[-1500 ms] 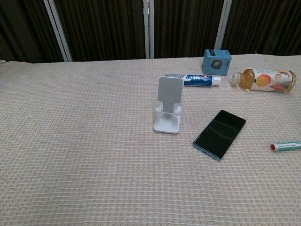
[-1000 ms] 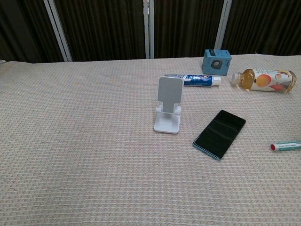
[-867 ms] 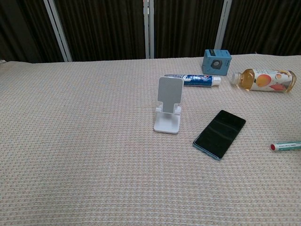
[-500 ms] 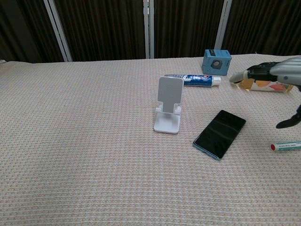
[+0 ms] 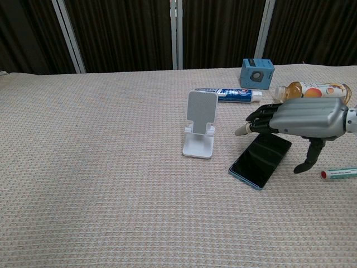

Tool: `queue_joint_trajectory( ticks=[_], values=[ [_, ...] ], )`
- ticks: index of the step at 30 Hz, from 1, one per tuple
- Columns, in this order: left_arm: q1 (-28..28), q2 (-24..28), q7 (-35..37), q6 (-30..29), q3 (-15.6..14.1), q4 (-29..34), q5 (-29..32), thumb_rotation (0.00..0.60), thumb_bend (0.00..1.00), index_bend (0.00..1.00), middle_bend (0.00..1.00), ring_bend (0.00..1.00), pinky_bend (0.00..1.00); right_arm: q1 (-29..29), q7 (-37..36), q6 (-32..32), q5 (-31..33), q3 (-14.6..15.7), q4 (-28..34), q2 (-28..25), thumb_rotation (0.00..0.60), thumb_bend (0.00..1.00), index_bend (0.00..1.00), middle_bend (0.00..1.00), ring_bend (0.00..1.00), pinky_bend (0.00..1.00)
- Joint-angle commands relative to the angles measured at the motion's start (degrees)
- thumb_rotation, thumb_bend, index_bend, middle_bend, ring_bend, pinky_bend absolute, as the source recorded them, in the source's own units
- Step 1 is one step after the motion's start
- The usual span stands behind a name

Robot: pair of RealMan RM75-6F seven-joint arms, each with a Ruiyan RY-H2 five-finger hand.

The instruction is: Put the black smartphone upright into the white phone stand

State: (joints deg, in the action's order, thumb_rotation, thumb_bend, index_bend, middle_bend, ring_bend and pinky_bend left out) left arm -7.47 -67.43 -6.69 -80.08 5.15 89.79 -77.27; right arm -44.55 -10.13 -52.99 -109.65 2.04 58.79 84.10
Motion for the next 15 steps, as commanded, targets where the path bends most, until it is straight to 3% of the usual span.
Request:
queue_joint_trajectory(
  ticks=[1, 15],
  values=[
    [-0.02, -0.02, 0.00, 0.03, -0.01, -0.05, 0.05, 0.600, 0.00, 0.00, 0.00, 0.00, 0.00, -0.84, 1.08, 0.07, -0.76, 1.95, -2.37, 1.48, 0.600, 0.01, 0.10, 0.14, 0.06, 0.08],
    [-0.03, -0.33, -0.66, -0.13, -0.03, -0.24, 0.36, 0.600, 0.00, 0.00, 0.00, 0.00, 0.00, -1.88, 3.93, -2.58, 0.14, 4.27, -10.42, 6.85, 0.600, 0.00, 0.07, 0.09, 0.06, 0.08]
  ],
)
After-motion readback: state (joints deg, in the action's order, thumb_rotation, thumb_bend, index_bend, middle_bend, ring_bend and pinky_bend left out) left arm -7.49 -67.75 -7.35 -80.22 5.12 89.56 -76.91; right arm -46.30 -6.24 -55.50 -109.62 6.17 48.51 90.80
